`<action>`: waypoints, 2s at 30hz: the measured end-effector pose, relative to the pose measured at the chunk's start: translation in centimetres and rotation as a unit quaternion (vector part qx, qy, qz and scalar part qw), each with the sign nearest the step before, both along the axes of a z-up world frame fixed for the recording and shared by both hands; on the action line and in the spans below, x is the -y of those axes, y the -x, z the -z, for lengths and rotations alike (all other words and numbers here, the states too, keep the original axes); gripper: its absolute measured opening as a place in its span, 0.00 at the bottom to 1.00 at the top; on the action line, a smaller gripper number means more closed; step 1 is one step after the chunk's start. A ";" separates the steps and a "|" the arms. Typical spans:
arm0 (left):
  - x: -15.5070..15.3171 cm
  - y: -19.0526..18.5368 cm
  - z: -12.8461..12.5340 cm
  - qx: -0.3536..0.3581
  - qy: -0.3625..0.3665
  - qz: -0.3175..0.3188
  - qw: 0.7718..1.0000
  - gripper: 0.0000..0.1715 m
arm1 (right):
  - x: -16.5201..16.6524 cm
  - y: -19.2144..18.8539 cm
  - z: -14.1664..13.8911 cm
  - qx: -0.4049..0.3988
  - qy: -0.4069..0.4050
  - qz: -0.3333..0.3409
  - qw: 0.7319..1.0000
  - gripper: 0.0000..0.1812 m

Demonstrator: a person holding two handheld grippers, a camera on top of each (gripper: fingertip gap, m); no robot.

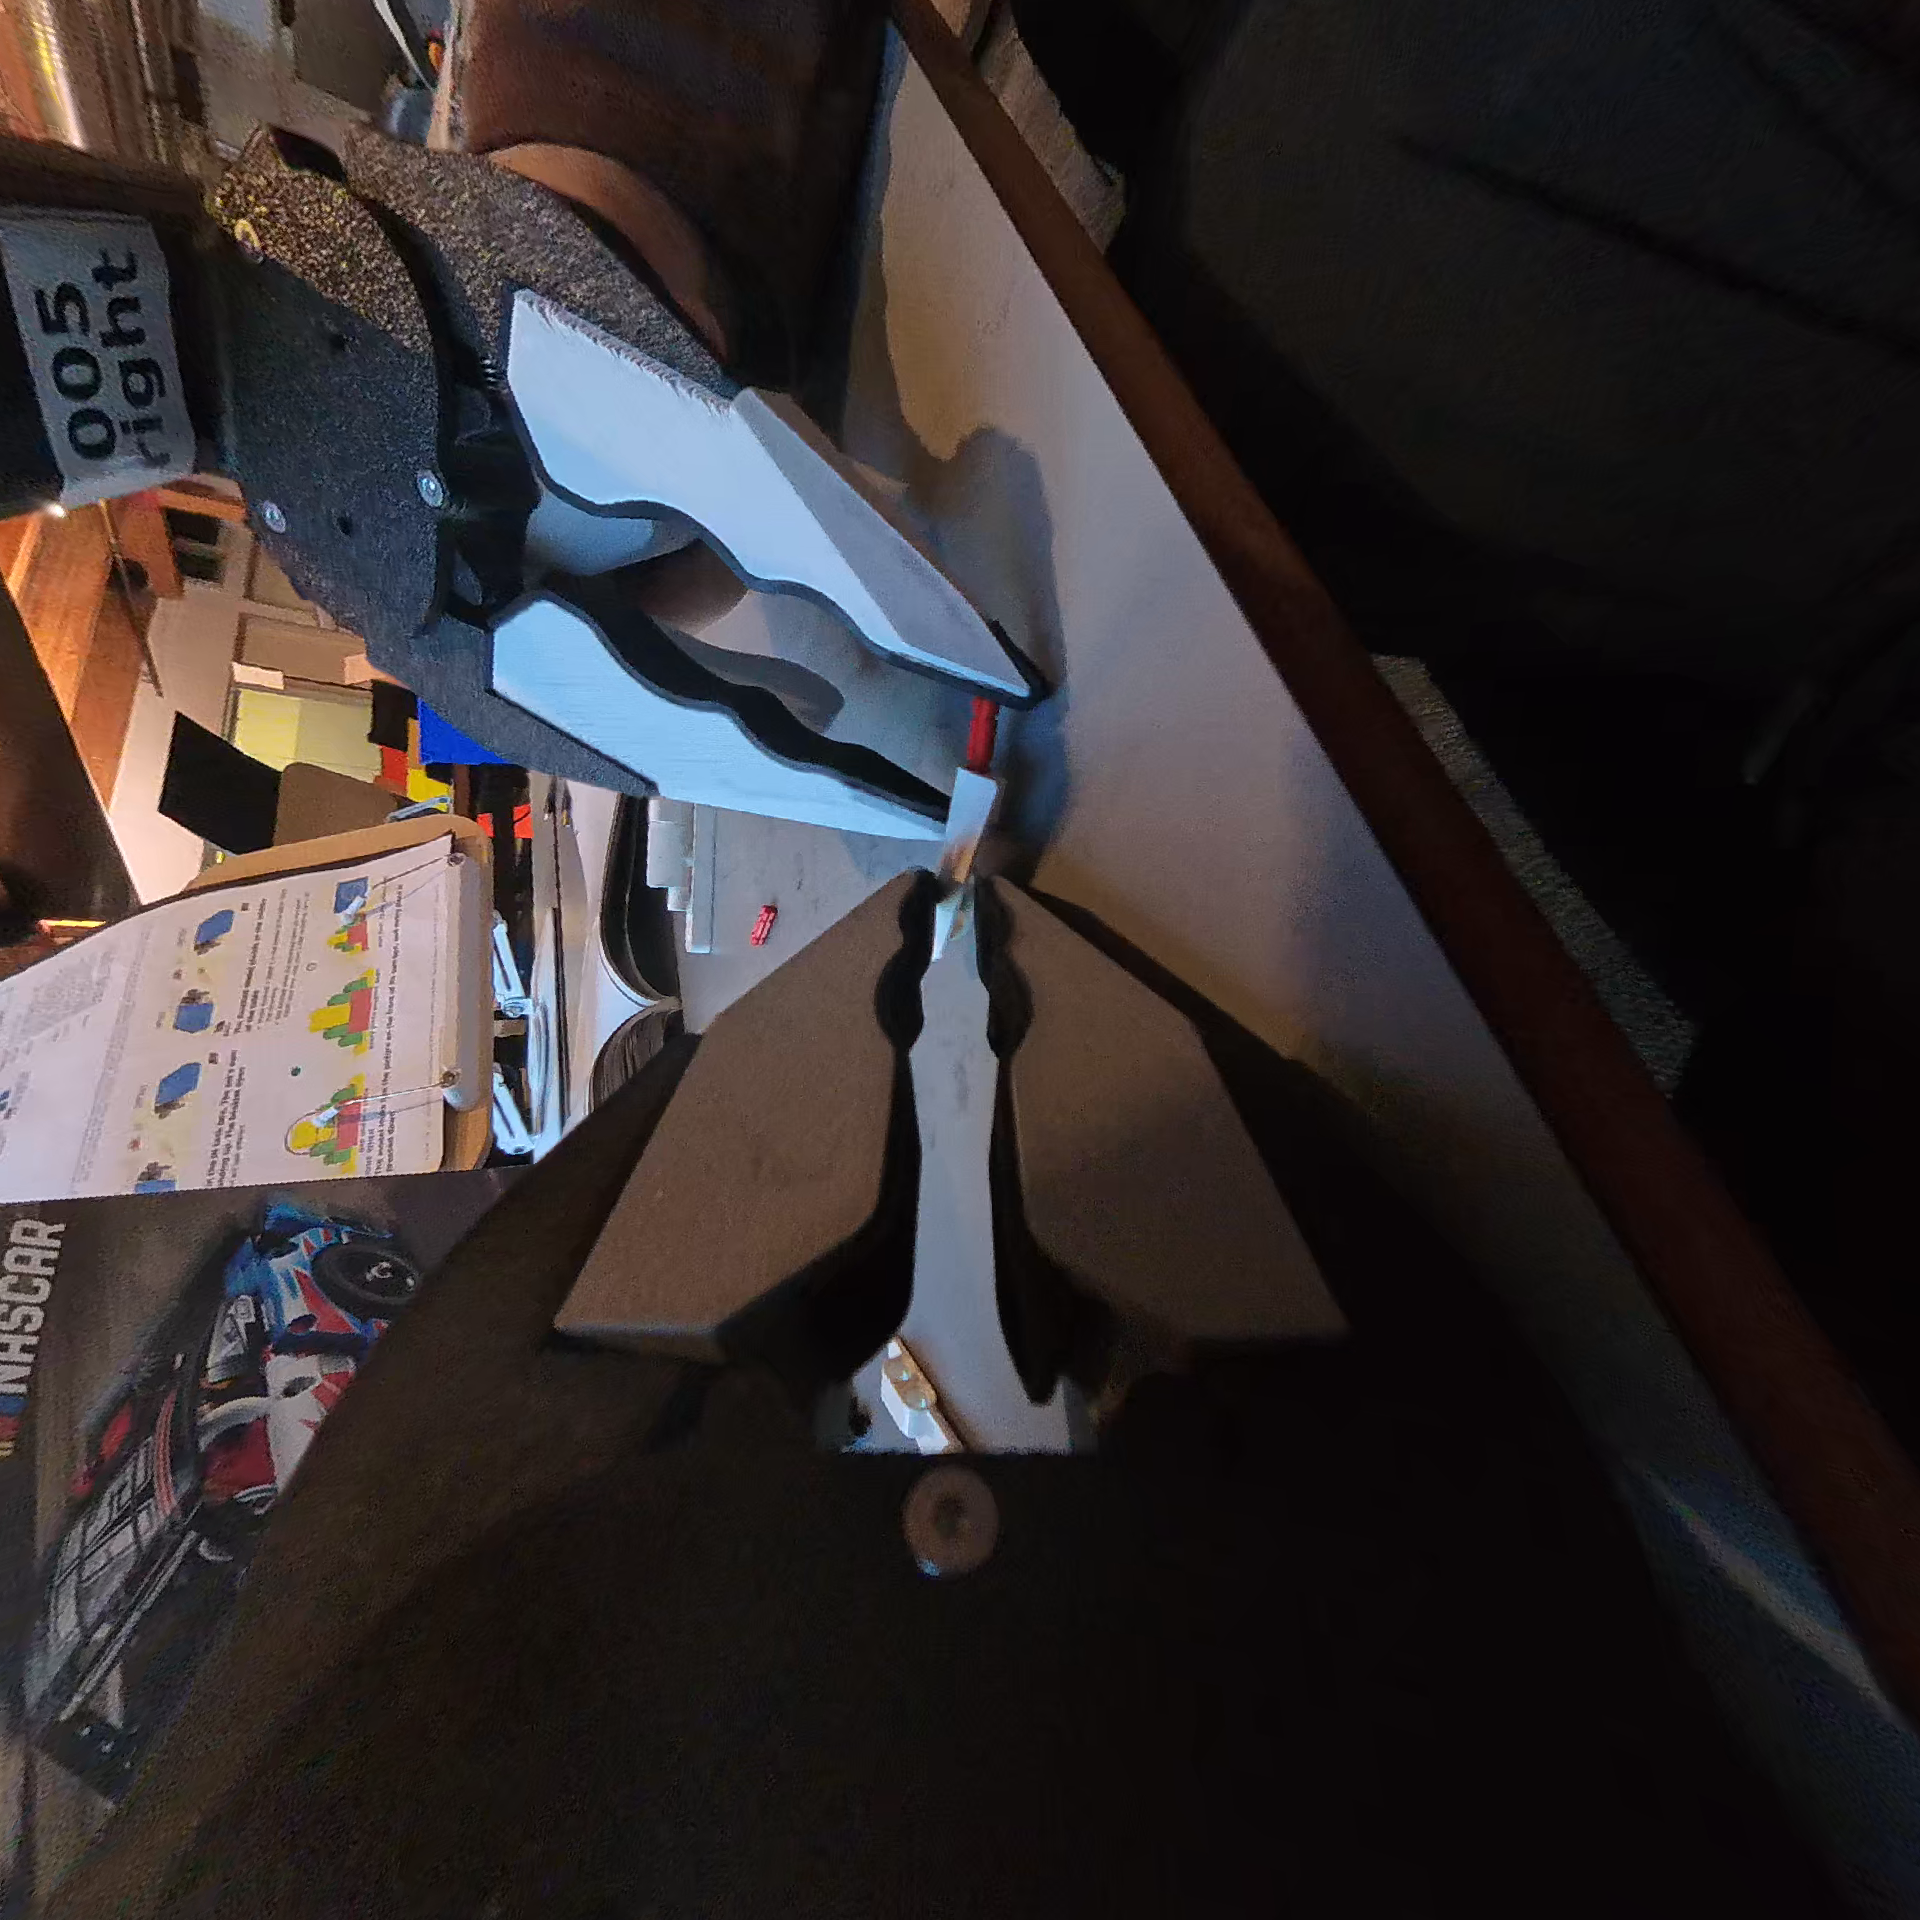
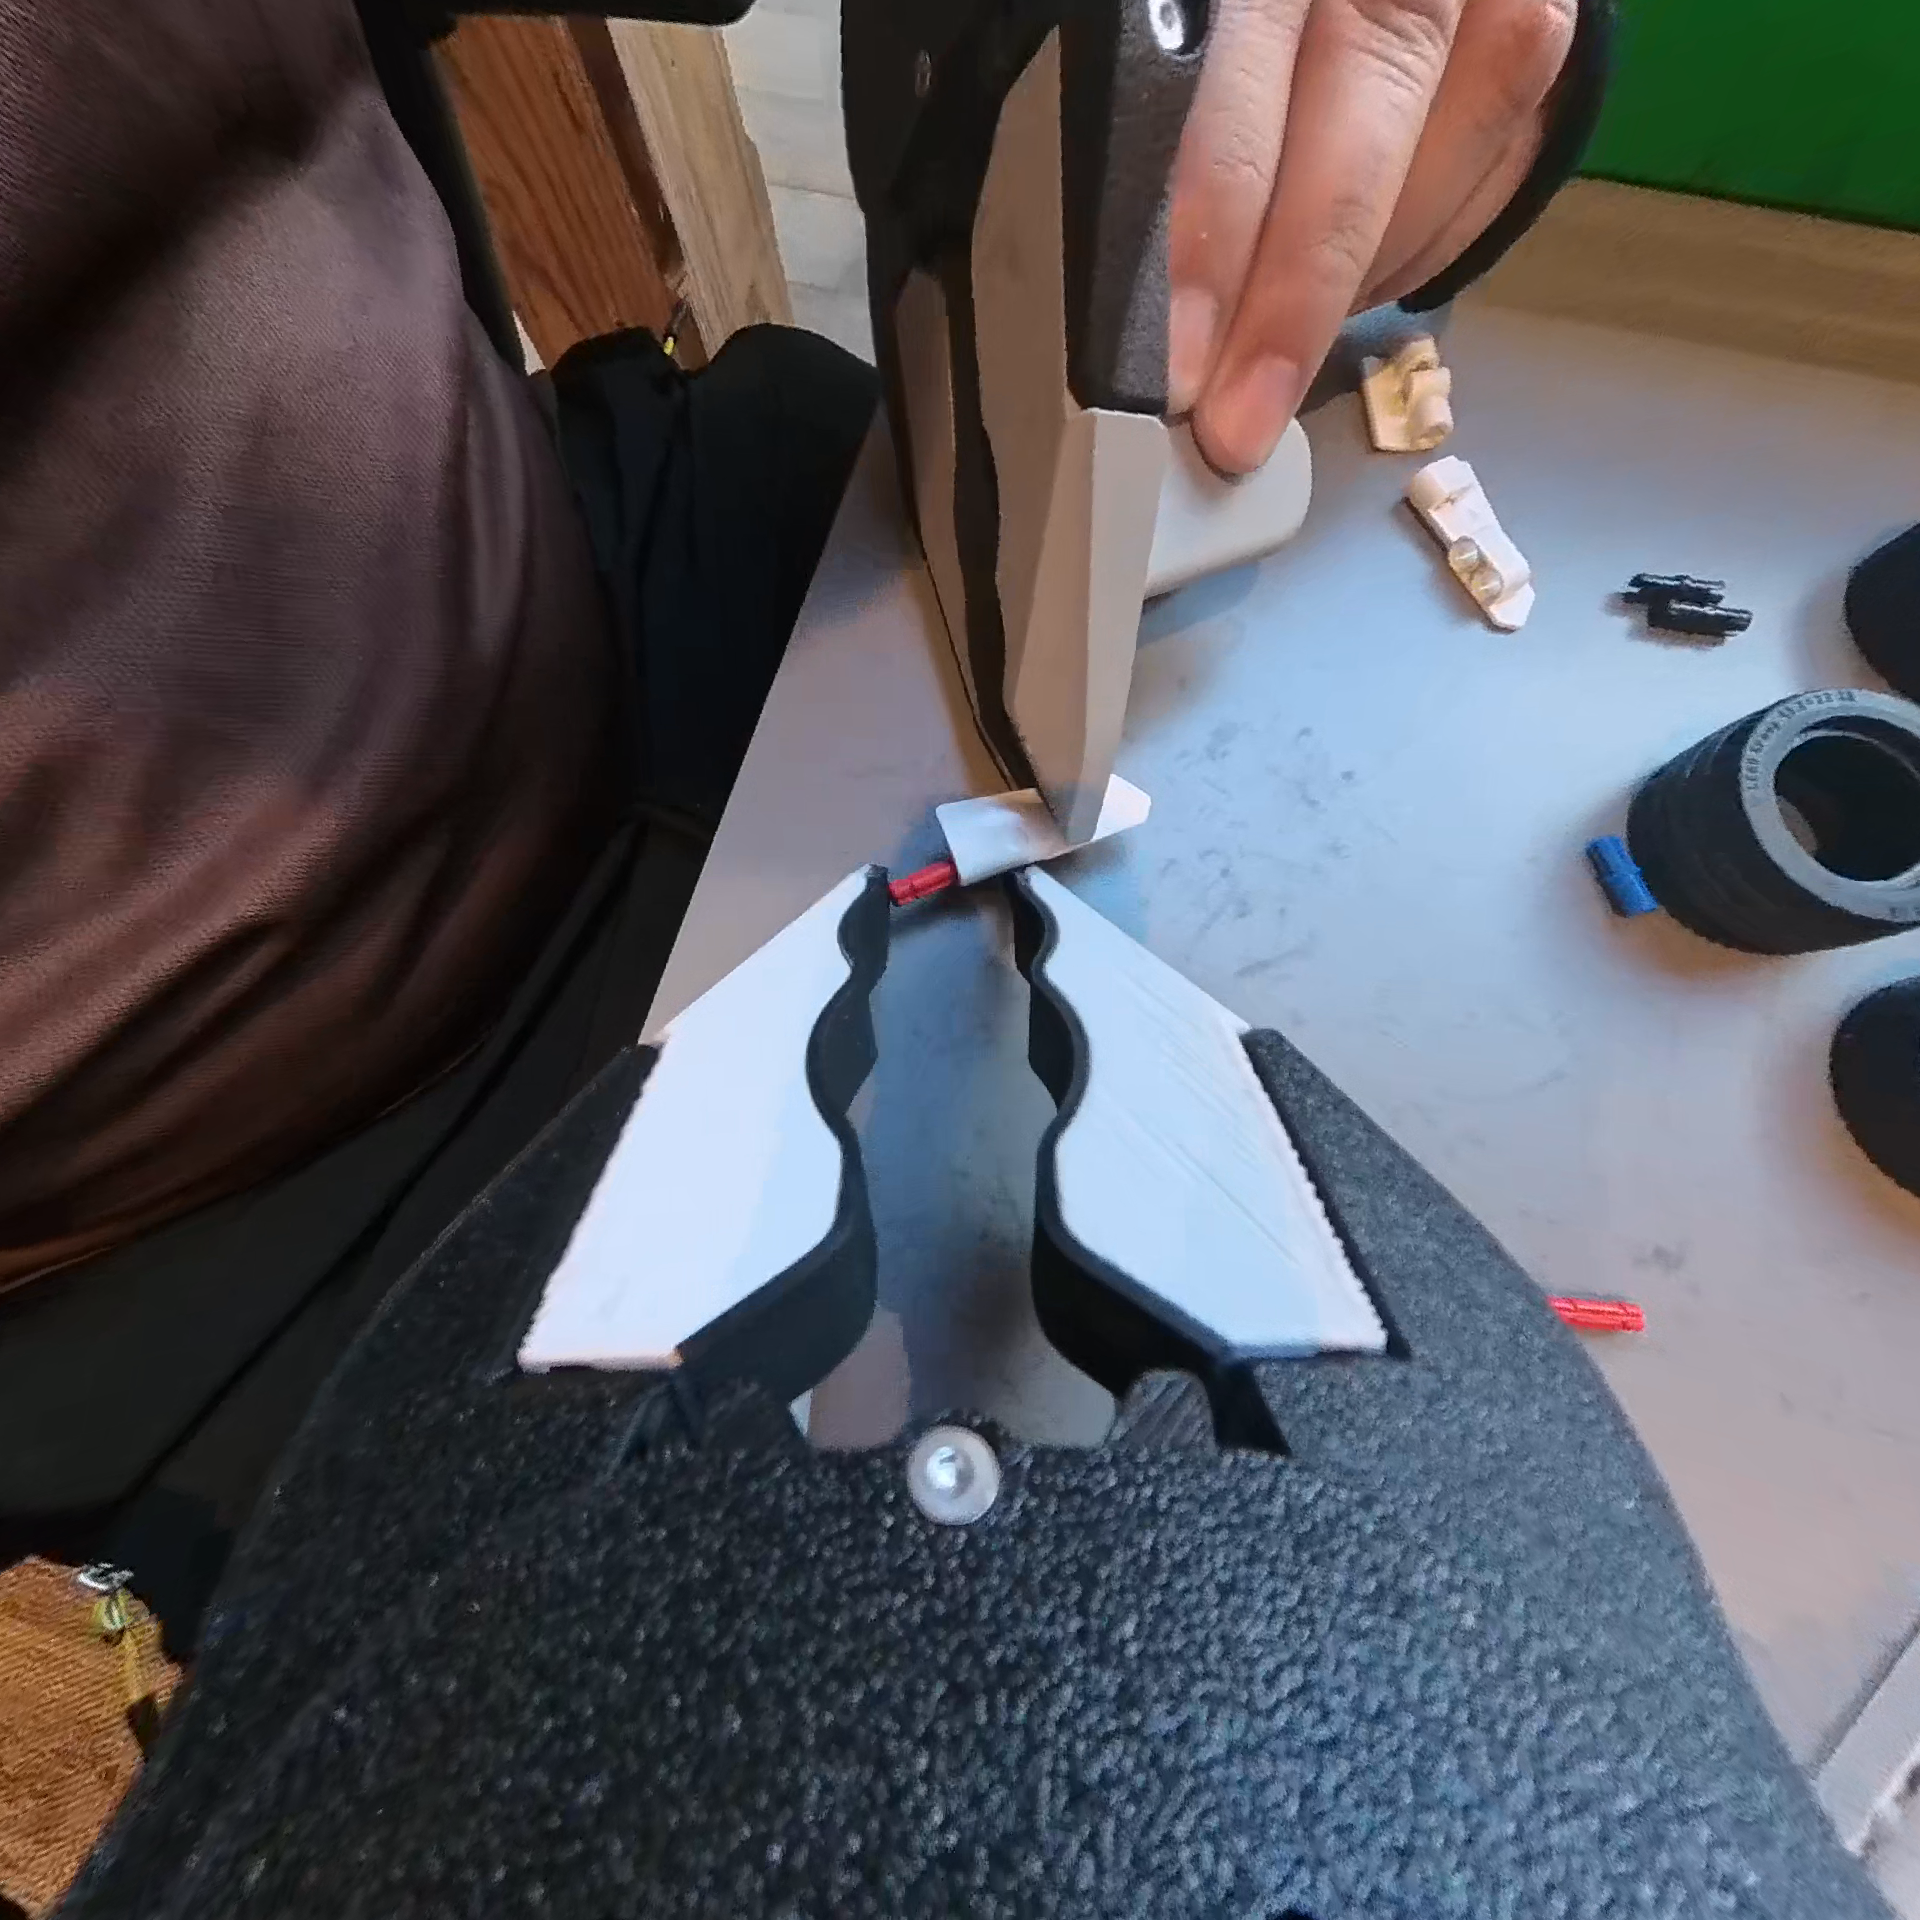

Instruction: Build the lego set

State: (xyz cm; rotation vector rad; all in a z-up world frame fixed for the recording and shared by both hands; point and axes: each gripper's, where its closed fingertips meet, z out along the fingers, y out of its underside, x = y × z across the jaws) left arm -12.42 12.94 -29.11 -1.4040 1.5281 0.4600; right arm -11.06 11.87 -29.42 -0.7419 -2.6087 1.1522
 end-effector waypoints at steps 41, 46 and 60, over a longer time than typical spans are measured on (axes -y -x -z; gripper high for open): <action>-0.1 -1.0 -2.4 0.034 -0.078 -0.083 0.993 0.02 | 0.2 1.5 -2.1 0.019 0.096 0.084 0.992 0.41; 0.3 -1.5 -4.5 0.113 -0.083 -0.030 0.990 0.02 | 1.8 0.9 -3.7 0.014 0.146 0.038 0.989 0.39; 0.8 -1.7 -6.3 0.164 -0.100 -0.011 0.981 0.02 | 2.3 0.6 -6.9 0.046 0.282 0.013 0.958 0.33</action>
